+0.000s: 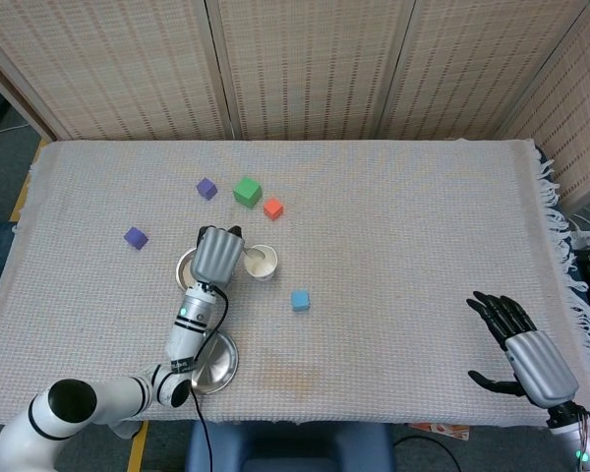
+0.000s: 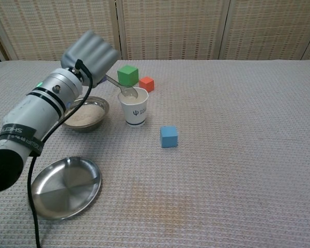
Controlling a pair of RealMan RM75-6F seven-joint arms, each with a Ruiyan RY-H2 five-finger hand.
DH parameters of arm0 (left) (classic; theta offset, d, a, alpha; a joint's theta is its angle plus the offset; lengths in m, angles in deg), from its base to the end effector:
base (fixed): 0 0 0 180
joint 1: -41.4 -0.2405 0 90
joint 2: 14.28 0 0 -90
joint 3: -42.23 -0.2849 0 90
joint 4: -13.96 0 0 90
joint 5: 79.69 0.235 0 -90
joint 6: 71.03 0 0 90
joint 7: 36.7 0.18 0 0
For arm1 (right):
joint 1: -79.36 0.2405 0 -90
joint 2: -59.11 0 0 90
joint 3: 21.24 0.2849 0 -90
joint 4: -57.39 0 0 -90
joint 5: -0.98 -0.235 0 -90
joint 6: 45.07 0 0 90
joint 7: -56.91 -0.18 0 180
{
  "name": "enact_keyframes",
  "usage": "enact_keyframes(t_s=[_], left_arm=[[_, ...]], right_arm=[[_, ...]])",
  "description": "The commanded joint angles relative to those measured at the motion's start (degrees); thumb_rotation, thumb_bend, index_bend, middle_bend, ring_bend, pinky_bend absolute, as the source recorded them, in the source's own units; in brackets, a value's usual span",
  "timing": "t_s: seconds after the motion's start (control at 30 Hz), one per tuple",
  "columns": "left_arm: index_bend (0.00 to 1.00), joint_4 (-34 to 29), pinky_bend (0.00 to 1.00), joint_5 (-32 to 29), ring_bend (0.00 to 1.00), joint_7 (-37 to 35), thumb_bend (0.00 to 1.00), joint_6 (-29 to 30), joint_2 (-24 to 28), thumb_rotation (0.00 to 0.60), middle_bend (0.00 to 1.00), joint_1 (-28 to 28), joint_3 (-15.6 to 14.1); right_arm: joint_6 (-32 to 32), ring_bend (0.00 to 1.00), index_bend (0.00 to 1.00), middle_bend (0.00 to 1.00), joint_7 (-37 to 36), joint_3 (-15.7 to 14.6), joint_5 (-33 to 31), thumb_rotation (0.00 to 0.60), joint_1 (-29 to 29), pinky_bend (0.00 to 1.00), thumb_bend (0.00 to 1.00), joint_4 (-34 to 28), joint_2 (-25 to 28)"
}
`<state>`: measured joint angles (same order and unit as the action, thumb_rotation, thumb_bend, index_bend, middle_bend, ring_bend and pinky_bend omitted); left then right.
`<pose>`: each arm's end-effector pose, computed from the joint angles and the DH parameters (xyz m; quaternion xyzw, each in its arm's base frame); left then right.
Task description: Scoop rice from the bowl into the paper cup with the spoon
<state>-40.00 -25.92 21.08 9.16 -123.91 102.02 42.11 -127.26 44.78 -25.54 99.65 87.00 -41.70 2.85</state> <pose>-0.0934 0.4568 -0.0807 -0.7068 0.0267 -0.2550 0.6594 -0.3039 -0.1991 0.1413 0.6560 -0.4393 0.4242 0.4435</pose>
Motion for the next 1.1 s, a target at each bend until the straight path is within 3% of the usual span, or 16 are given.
enact_keyframes(t_s=[0.03,0.53,0.77,0.93,1.0,1.1], left_arm=[[0.65,5.58,1.00,6.74,1.00,-0.56,0.38,3.03,-2.97,0.600,1.00,-2.22,-2.08],[0.65,20.06,1.00,18.13,1.00,-7.61,0.37,5.10,-8.46,0.600,1.00,-5.63,1.09],[0.65,21.47,1.00,20.31,1.00,-9.91,0.37,5.76,-8.81,0.600,1.00,-6.16,4.00],[0.65,13.74,1.00,19.95,1.00,-7.20,0.37,7.61,-4.90,0.600,1.00,-7.46,7.33],[0.65,5.81,1.00,17.93,1.00,-5.54,0.37,6.42,-1.69,0.600,1.00,-8.99,8.89],[0.65,-13.04,1.00,12.59,1.00,-3.90,0.37,2.17,6.62,0.600,1.00,-12.60,10.64]], right_arm=[[-0.07,0.00,0.00,0.00,0.03,-0.07,0.12,0.600,-0.04,0.00,0.07,-0.11,0.07],[-0.61,0.00,0.00,0.00,0.03,-0.61,1.34,0.600,-0.29,0.00,0.07,-0.55,0.48],[0.09,0.00,0.00,0.00,0.05,-0.58,1.00,0.600,-0.01,0.00,0.07,-0.55,0.41],[0.28,0.00,0.00,0.00,0.06,-0.43,0.52,0.600,0.04,0.00,0.07,-0.55,0.42],[0.61,0.00,0.00,0.00,0.02,-0.44,0.30,0.600,0.13,0.00,0.07,-0.50,0.42],[1.09,0.00,0.00,0.00,-0.11,-0.46,-0.02,0.600,0.28,0.00,0.07,-0.50,0.41]])
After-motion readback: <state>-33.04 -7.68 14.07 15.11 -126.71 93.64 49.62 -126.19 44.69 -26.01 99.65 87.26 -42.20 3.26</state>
